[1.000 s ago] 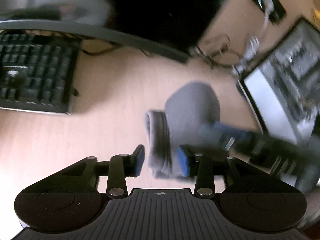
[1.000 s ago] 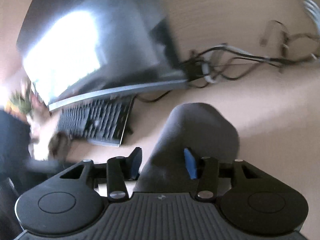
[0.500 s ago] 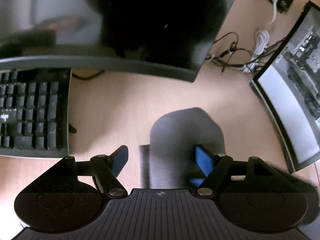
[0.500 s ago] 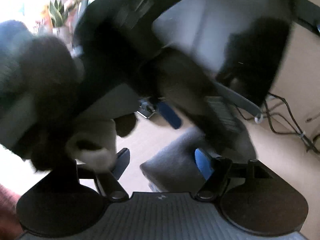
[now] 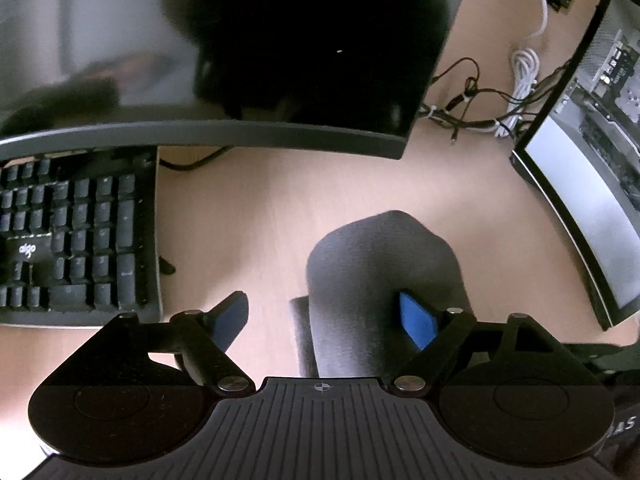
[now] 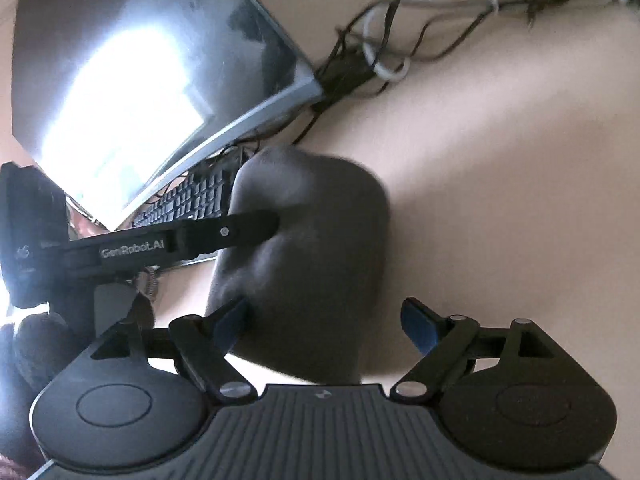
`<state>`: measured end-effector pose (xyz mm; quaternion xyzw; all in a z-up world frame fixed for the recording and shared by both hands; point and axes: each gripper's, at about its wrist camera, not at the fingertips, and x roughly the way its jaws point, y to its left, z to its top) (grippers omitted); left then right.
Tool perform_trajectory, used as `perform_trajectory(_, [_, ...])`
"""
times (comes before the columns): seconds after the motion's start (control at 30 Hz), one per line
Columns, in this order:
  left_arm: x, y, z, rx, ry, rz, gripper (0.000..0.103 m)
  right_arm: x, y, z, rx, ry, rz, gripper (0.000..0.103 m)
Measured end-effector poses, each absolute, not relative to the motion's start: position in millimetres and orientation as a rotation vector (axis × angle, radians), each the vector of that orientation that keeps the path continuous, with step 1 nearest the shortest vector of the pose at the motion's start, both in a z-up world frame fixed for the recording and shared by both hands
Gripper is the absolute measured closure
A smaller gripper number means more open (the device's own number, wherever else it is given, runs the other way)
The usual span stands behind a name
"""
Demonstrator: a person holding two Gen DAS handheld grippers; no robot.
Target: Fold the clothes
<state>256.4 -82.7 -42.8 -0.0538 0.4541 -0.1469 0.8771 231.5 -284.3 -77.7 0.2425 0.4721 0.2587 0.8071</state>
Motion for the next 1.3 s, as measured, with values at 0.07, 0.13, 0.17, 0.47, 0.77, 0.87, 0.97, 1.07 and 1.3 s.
perform_trajectory(0.07, [259, -77, -46, -0.142, 0.96, -0.304, 0.014, 236, -275, -82, 0.538, 1.023, 0.581, 0.032])
perform_trajectory(0.13, [261, -74, -47, -0.173, 0.968, -0.3, 0.015, 240, -268, -76, 0.5, 1.013, 0.586, 0.039])
perform_trajectory(0.17, [264, -75, -47, -0.182, 0.967, -0.299, 0.015, 241, -265, -72, 0.476, 1.006, 0.587, 0.044])
perform_trajectory(0.47, [290, -116, -44, -0.167, 0.941, -0.342, 0.016, 270, -280, -39, 0.377, 0.911, 0.555, 0.043])
perform_trajectory(0.77, [283, -101, -46, -0.175, 0.943, -0.325, 0.009, 299, -296, -6, 0.303, 0.816, 0.52, 0.054])
perform_trajectory(0.87, [280, -105, -45, -0.139, 0.93, -0.316, 0.008, 325, -275, -32, 0.319, 0.916, 0.511, 0.054])
perform_trajectory(0.97, [278, -106, -46, -0.118, 0.93, -0.302, 0.008, 337, -260, -60, 0.298, 1.009, 0.483, 0.054])
perform_trajectory(1.07, [277, -103, -45, -0.14, 0.934, -0.304, 0.008, 324, -272, -44, 0.292, 0.95, 0.495, 0.053])
perform_trajectory(1.3, [276, -99, -49, -0.157, 0.932, -0.309, 0.007, 257, -307, 2, 0.117, 0.816, 0.512, 0.049])
